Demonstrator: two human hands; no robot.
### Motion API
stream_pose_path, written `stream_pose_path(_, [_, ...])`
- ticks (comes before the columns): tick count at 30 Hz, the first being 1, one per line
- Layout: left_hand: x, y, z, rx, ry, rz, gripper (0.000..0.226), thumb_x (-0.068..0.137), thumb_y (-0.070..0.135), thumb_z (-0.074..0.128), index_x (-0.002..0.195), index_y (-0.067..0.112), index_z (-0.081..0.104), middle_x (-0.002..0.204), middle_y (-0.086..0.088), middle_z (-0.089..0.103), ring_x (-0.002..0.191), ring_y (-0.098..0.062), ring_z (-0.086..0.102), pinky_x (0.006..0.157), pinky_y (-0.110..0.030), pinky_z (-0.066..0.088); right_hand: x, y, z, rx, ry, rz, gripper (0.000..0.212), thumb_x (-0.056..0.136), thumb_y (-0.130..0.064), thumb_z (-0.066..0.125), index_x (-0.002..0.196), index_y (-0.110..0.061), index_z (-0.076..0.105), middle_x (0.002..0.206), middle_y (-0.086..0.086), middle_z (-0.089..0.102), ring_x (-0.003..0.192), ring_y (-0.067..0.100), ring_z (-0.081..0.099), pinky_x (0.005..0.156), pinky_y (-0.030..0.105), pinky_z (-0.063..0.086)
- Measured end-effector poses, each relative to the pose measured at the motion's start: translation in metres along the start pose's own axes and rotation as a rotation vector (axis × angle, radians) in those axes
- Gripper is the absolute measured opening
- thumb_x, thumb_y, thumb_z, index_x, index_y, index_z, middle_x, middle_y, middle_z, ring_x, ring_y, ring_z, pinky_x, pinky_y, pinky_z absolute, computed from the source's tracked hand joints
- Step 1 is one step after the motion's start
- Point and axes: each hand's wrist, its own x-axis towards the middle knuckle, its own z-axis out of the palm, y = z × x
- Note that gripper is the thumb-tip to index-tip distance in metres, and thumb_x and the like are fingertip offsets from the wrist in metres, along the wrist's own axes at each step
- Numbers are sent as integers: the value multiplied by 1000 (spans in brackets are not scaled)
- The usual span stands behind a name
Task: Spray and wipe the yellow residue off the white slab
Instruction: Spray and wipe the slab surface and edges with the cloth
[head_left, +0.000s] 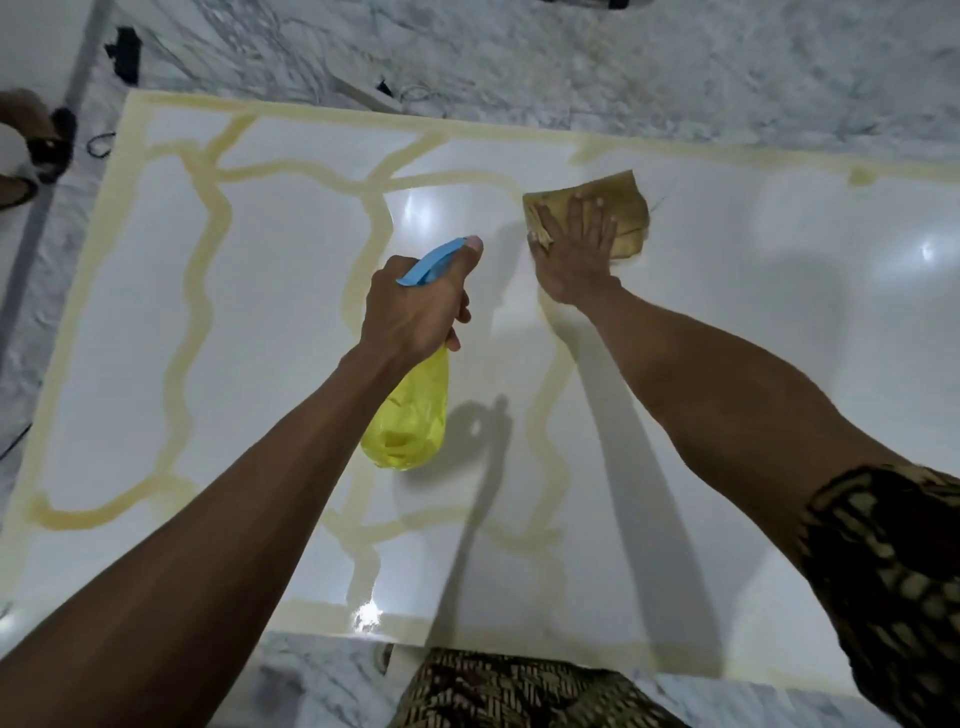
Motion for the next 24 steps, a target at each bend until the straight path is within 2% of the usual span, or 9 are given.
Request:
stream_pose_path(5, [-35, -17, -5, 19, -33, -9, 56, 98, 62, 64, 71, 12, 71, 73, -11, 76, 63, -33, 75, 60, -36, 63, -82, 0, 17, -10, -57, -1, 56, 105, -52, 20, 158, -39, 8, 168, 9, -3, 152, 38, -12, 120, 54, -12])
stream_pose_path(9, [-83, -42, -14, 32, -69, -6, 57, 96, 61, 66, 70, 11, 71, 72, -11, 76, 65, -36, 76, 63, -39, 64, -173, -7, 38, -9, -81, -7, 56, 105, -51, 22, 158, -39, 7, 167, 10, -3, 152, 38, -12, 120, 53, -12])
stream_pose_path(13, [-142, -76, -28, 89, -99, 14, 57, 98, 61, 63, 68, 14, 70, 72, -9, 77, 46, -24, 68, 57, -29, 58, -273, -21, 61, 31, -117, 23, 58, 104, -52, 24, 158, -38, 9, 167, 10, -4, 152, 38, -11, 121, 55, -9])
stream_pose_path(15, [-169, -95, -34, 112, -114, 8, 58, 98, 62, 63, 68, 13, 69, 73, -9, 77, 42, -20, 66, 57, -26, 55, -313, -33, 68, 63, -163, 41, 58, 104, -53, 23, 158, -38, 8, 167, 9, -7, 152, 37, -14, 121, 55, -11])
stream_pose_path(20, [-224, -128, -50, 101, -150, 2, 58, 98, 60, 64, 68, 11, 69, 72, -11, 77, 42, -22, 65, 57, -29, 56, -388, -66, 81, 124, -283, 126, 56, 104, -53, 18, 157, -41, 5, 167, 6, -13, 151, 35, -20, 120, 53, -14])
stream_pose_path(24, [-253, -141, -66, 89, -137, 16, 64, 96, 63, 64, 68, 6, 70, 68, -9, 77, 46, -26, 68, 68, -38, 62, -419, -93, 73, 272, -414, 202, 56, 106, -47, 17, 159, -31, 6, 167, 6, -11, 152, 36, -16, 122, 53, -10])
